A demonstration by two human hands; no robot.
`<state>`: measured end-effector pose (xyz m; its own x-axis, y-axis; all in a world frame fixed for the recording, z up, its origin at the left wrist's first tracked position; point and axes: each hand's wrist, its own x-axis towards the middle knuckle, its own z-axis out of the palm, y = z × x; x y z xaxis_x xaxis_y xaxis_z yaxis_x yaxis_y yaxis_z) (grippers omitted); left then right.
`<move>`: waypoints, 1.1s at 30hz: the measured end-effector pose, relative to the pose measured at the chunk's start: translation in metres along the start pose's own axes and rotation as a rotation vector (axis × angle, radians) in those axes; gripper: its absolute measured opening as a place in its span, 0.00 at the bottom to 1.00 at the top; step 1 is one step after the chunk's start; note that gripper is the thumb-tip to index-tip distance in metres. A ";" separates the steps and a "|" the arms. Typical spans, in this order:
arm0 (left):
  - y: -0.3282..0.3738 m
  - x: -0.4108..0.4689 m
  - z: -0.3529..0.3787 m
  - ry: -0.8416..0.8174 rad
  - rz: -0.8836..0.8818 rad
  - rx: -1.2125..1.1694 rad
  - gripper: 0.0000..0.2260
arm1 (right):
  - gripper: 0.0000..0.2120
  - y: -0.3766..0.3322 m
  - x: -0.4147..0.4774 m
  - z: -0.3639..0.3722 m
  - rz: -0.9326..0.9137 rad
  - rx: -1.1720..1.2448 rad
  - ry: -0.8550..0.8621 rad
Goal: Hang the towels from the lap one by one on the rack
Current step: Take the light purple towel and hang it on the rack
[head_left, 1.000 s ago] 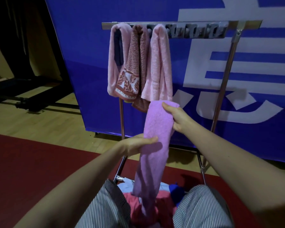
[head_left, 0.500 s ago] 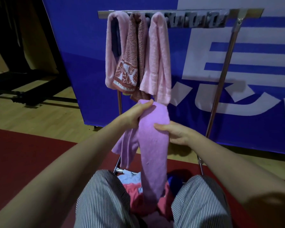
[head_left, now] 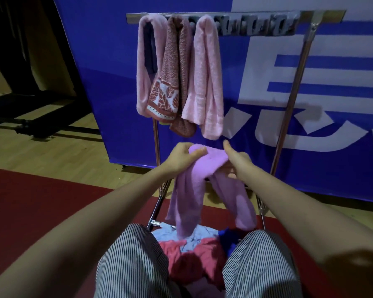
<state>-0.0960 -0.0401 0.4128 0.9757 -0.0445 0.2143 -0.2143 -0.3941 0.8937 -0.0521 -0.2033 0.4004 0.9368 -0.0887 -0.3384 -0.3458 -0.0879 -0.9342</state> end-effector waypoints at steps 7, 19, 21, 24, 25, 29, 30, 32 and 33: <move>0.056 0.036 -0.005 -0.336 0.048 0.099 0.13 | 0.21 -0.033 -0.009 -0.025 -0.483 -0.344 0.437; 0.110 0.077 -0.025 -0.351 -0.028 -0.240 0.08 | 0.22 -0.096 -0.010 -0.034 -0.236 0.287 -0.580; 0.112 0.085 -0.026 -0.373 -0.019 -0.290 0.10 | 0.23 -0.112 -0.007 -0.040 -0.280 0.263 -0.516; 0.102 0.087 -0.015 -0.405 -0.089 -0.274 0.14 | 0.29 -0.137 -0.002 -0.046 -0.366 0.155 -0.355; 0.092 0.089 -0.009 -0.419 -0.098 -0.257 0.15 | 0.24 -0.143 0.001 -0.047 -0.389 0.140 -0.335; 0.074 0.112 0.008 -0.174 -0.081 -0.368 0.13 | 0.14 -0.162 0.012 -0.051 -0.472 0.118 -0.221; 0.079 0.116 0.009 -0.104 -0.086 -0.420 0.13 | 0.14 -0.165 0.014 -0.050 -0.480 0.139 -0.195; 0.099 0.131 0.007 -0.006 -0.062 -0.477 0.13 | 0.15 -0.180 0.022 -0.051 -0.478 0.166 -0.166; 0.108 0.141 0.004 0.010 -0.032 -0.485 0.13 | 0.16 -0.190 0.027 -0.051 -0.478 0.173 -0.142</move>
<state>0.0190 -0.0927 0.5386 0.9822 -0.0301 0.1856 -0.1828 0.0786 0.9800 0.0365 -0.2400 0.5745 0.9899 0.0579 0.1292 0.1243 0.0810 -0.9889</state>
